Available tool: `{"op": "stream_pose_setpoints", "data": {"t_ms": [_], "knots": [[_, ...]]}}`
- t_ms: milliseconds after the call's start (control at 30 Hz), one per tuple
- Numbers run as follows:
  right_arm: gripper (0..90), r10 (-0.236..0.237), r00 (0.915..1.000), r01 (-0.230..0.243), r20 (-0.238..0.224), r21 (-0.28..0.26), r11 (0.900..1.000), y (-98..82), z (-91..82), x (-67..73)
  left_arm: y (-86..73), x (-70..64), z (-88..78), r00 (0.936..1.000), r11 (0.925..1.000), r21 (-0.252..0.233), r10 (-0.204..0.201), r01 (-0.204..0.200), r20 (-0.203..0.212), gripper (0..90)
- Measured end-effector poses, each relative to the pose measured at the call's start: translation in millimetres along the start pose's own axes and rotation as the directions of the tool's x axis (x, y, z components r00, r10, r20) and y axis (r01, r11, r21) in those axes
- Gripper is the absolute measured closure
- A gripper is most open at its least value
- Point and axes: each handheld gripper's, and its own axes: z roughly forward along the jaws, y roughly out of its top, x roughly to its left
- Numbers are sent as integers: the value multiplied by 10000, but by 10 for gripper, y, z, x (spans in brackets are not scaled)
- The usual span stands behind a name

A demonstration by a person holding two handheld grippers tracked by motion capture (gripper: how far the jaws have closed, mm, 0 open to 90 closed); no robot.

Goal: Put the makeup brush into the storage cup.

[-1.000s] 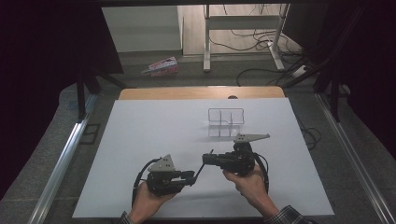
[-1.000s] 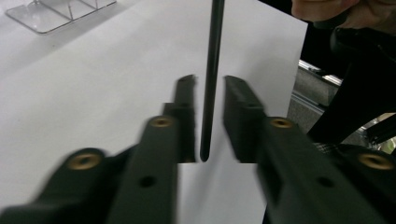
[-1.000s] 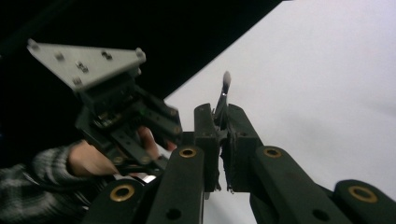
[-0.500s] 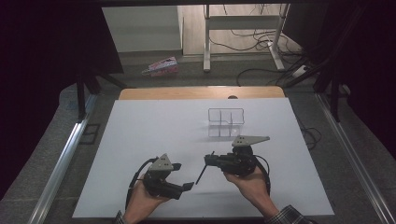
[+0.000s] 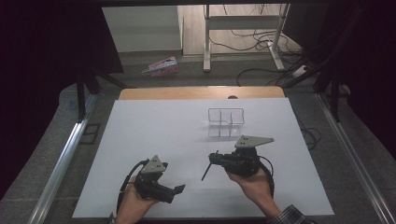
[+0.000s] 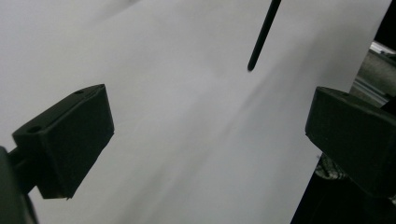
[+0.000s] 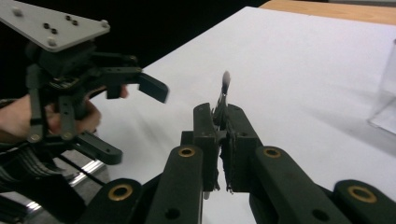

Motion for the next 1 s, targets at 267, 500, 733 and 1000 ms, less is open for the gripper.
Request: {"op": "stream_pose_setpoints", "data": {"t_ms": [267, 500, 733, 1000], "knots": [[847, -226, 9996, 227, 178, -62, 9997, 1, -32, -6, -114, 52, -88, 9992, 9999, 56, -109, 111, -397, 14], [847, -362, 9991, 365, 220, -123, 9993, 14, -60, -7, -179, 23, -83, 9957, 9991, 331, 285, -257, -877, 9], [846, -352, 9988, 360, 334, -238, 9991, 31, -101, -31, -231, 22, -106, 9909, 9981, 494, 441, -381, -1273, 0], [846, -399, 9978, 408, 522, -173, 9990, 59, -153, -79, -300, 87, -172, 9829, 9976, 551, 514, -422, -1771, 0]]}}
